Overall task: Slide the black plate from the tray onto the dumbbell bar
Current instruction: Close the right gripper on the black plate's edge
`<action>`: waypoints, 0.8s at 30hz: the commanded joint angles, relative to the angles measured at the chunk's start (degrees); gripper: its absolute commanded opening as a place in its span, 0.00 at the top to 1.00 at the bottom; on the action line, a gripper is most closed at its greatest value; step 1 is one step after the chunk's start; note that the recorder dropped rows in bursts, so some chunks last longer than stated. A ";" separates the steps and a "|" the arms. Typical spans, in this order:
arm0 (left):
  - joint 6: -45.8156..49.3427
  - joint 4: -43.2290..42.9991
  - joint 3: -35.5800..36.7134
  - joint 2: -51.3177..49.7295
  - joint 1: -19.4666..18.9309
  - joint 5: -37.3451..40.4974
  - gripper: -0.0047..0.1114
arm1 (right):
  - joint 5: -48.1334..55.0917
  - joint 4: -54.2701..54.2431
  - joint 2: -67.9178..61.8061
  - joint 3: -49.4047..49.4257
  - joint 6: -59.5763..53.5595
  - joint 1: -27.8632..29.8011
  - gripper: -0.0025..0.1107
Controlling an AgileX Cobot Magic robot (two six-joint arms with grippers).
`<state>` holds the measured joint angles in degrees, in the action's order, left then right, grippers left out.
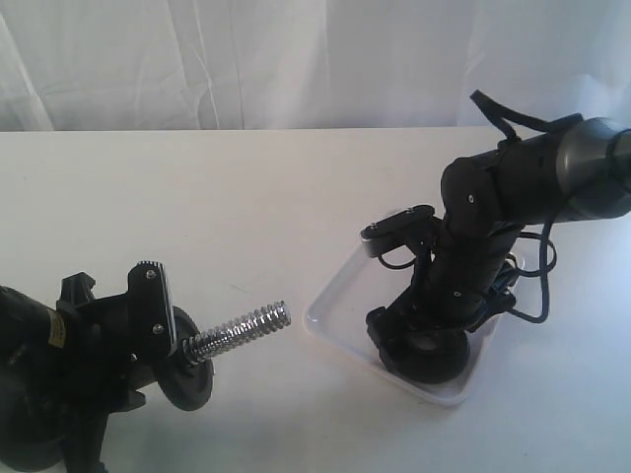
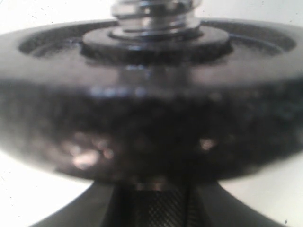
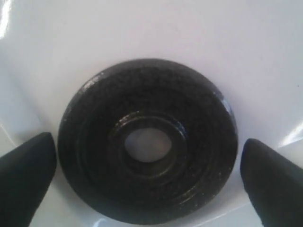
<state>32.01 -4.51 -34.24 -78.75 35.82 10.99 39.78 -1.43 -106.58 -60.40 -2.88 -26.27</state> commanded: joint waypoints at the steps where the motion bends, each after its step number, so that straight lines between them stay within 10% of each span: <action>1: -0.48 0.22 -1.19 2.24 0.26 -3.25 0.96 | 0.02 0.21 -1.26 -0.32 0.12 0.10 0.05; 24: -0.48 0.22 -1.19 2.24 0.26 -3.25 0.96 | 6.77 -5.75 -7.36 -0.32 0.59 0.10 0.05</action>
<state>32.01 -4.51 -34.24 -78.75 35.82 10.99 41.78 -2.89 -110.33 -62.25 -2.52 -26.27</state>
